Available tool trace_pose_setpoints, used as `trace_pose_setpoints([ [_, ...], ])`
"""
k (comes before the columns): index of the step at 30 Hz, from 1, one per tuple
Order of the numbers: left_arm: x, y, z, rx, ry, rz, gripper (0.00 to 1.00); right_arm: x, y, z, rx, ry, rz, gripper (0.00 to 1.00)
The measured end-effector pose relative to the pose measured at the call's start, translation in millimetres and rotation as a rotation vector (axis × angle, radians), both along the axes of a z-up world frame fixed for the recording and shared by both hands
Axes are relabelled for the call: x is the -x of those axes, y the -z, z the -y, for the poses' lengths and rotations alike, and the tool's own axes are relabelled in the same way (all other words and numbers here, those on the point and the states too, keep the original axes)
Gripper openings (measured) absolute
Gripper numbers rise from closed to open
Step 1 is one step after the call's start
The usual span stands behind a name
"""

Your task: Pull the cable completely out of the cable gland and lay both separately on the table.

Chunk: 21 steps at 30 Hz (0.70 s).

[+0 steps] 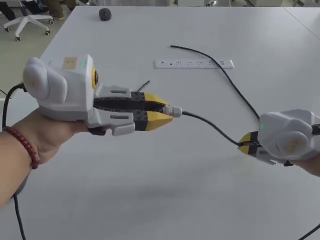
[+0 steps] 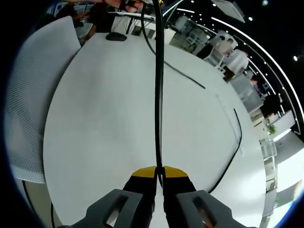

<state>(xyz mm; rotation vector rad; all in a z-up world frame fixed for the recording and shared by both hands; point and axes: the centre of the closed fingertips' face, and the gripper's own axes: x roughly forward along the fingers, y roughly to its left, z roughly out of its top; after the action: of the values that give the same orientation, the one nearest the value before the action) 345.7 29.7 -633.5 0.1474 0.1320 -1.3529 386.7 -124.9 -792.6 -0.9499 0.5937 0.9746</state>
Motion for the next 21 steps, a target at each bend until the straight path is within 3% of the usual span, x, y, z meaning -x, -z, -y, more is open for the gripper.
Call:
trace_pose_setpoints([
  [13,3.0,-2.3,2.5,0.002,0.0,0.002,0.16,0.7,-2.5,-0.9,-0.038,0.02,0.014,0.0],
  [21,4.8,-2.0,4.7,0.0,0.005,0.0,0.16,0.3,-0.9,-0.5,-0.026,0.015,0.011,0.0],
])
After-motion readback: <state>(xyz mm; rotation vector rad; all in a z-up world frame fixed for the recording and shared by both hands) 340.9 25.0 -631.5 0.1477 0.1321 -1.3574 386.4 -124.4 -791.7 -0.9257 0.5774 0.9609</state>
